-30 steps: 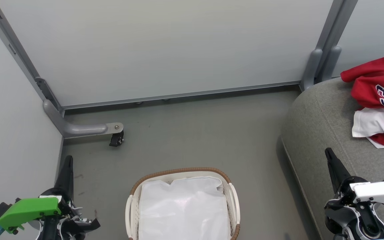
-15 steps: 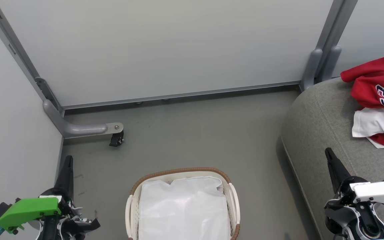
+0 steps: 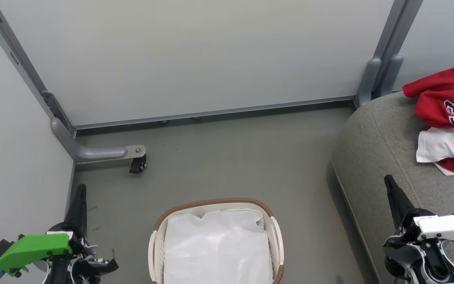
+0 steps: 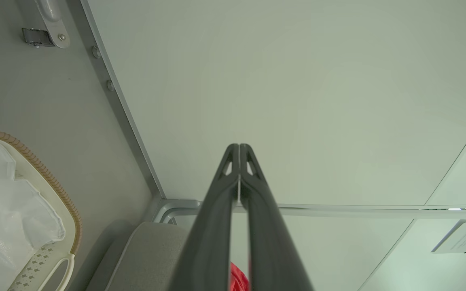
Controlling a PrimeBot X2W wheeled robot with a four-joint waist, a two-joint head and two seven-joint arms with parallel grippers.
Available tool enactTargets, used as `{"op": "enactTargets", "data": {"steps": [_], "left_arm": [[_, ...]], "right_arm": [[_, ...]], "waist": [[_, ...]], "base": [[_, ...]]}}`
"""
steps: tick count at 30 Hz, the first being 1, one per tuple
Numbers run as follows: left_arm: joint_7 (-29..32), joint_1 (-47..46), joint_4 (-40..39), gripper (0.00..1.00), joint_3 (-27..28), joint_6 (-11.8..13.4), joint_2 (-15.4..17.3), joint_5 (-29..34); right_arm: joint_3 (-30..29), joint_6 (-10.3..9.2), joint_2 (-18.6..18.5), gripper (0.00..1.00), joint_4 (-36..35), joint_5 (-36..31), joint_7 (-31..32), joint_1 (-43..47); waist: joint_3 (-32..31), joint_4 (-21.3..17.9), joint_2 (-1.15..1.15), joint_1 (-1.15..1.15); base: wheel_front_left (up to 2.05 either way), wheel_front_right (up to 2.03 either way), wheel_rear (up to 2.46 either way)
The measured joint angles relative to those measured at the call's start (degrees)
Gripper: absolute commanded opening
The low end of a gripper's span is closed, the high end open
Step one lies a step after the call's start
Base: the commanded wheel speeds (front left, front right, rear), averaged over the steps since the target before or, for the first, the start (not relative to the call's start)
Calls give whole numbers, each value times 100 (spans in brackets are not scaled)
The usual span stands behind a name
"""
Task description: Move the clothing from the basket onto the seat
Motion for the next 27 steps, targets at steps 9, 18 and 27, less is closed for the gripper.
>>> {"op": "enactTargets", "data": {"steps": [9, 18, 27], "left_arm": [[0, 0, 0, 0, 0, 0, 0, 0], [0, 0, 0, 0, 0, 0, 0, 0], [0, 0, 0, 0, 0, 0, 0, 0]], "right_arm": [[0, 0, 0, 0, 0, 0, 0, 0], [0, 0, 0, 0, 0, 0, 0, 0], [0, 0, 0, 0, 0, 0, 0, 0]], "waist": [[0, 0, 0, 0], [0, 0, 0, 0], [0, 0, 0, 0]], "base": [[0, 0, 0], [0, 0, 0], [0, 0, 0]]}}
